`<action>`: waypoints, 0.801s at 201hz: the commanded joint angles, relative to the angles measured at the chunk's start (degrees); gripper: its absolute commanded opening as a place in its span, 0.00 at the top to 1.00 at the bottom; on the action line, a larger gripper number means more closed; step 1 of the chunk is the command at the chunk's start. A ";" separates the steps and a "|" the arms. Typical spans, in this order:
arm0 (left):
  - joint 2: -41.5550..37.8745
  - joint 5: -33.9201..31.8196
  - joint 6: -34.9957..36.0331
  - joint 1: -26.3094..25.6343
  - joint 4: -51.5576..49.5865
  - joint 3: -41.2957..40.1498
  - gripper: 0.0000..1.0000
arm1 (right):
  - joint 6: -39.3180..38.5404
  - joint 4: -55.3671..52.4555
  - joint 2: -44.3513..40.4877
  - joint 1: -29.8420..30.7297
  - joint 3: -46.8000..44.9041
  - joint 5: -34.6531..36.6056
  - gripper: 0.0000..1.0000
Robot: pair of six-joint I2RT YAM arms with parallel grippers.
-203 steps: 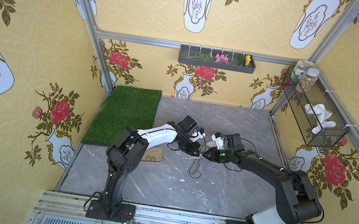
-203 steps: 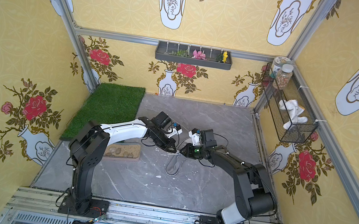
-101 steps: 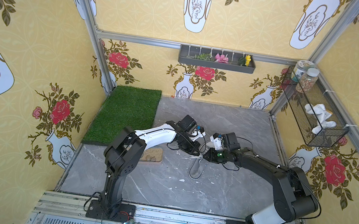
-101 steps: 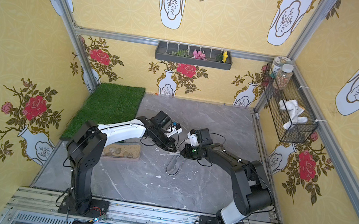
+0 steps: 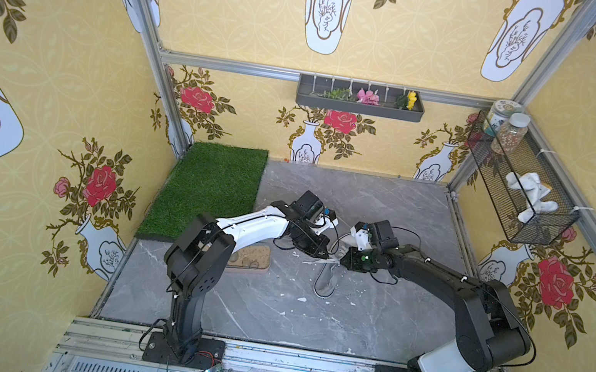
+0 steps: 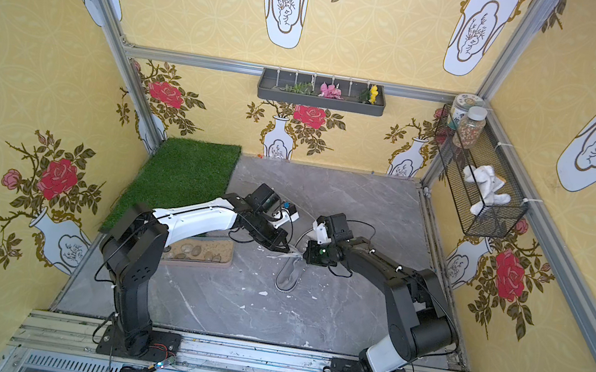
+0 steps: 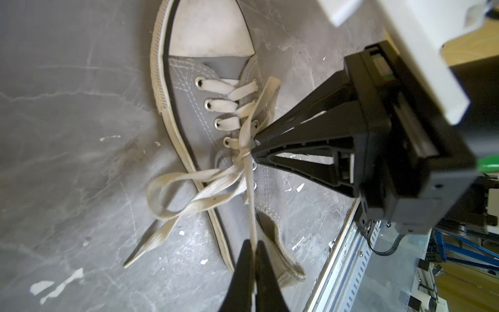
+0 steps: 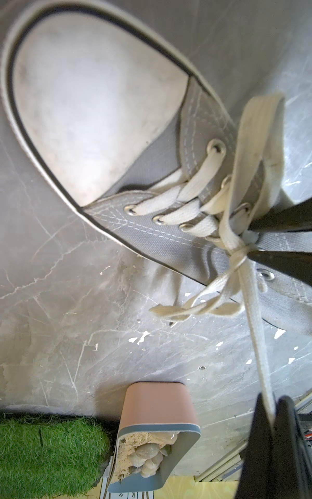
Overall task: Tie the shoes
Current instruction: Tie the shoelace on the shoe.
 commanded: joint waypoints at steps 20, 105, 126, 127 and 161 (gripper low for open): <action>-1.21 -1.40 1.05 0.87 -0.64 -1.67 1.00 | -0.24 -0.79 -0.08 0.06 0.38 1.99 0.84; 0.14 1.24 0.78 0.83 -0.28 -2.30 0.87 | -1.55 0.98 -3.58 -1.73 0.24 -6.63 0.75; -0.27 2.77 1.33 0.80 0.08 -2.89 0.76 | -1.89 0.02 -6.85 -4.82 -0.81 -9.81 0.73; -0.33 2.86 1.37 0.80 0.13 -2.95 0.75 | -1.92 -0.08 -7.01 -5.01 -0.91 -9.89 0.73; -2.73 5.40 1.17 1.05 2.85 -5.41 0.60 | -1.94 -2.98 -9.74 -11.13 -2.11 -9.24 0.71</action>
